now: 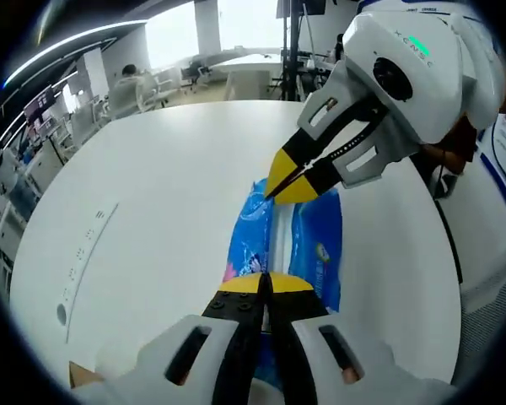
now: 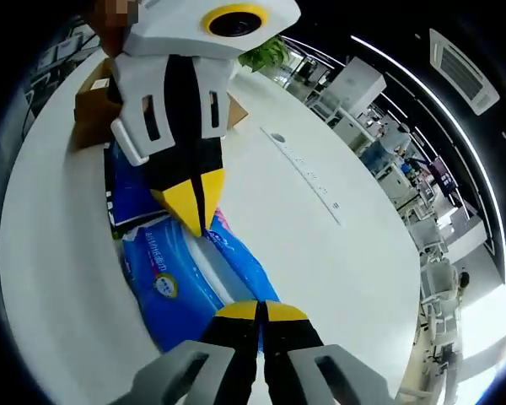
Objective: Operate the shoe box by opening the lid, removing the specified soft item, and placing it in the target area until the item is outside and the box remains undamaged.
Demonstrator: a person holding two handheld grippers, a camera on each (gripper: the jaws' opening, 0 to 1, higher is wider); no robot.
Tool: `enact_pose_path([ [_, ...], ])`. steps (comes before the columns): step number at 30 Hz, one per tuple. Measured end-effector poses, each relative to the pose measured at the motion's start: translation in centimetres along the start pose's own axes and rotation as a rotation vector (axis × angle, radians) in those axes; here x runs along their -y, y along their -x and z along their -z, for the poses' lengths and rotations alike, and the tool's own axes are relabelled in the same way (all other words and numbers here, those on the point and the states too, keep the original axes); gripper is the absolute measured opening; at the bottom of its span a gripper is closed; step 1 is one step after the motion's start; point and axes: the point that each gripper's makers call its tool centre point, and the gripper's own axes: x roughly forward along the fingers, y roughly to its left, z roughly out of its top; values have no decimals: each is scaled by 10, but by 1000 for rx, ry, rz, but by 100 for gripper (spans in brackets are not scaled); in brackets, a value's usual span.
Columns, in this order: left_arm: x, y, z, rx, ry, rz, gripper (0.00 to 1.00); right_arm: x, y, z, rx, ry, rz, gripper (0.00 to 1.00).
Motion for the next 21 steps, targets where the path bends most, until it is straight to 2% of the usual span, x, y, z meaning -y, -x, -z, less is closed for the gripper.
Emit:
enact_pose_path([
  [4,0,0,0,-2,-4,-7,1,0,0,1,-4,-14,-3,0],
  [6,0,1,-1,-1,0,-9,1,-1,1,0,-1,-70,-18,0],
  [9,1,3,-2,3,6,-12,2,-1,1,-1,2,-49,-12,0],
  [14,2,9,-12,42,23,-22,7,-5,5,-5,11,-69,-27,4],
  [16,3,11,-13,43,22,-24,9,-4,8,-8,26,-90,-27,8],
  [19,5,15,-14,50,27,-26,14,-5,10,-13,44,-118,-36,20],
  [21,6,18,-15,57,38,-30,17,-3,13,-16,54,-139,-34,22],
])
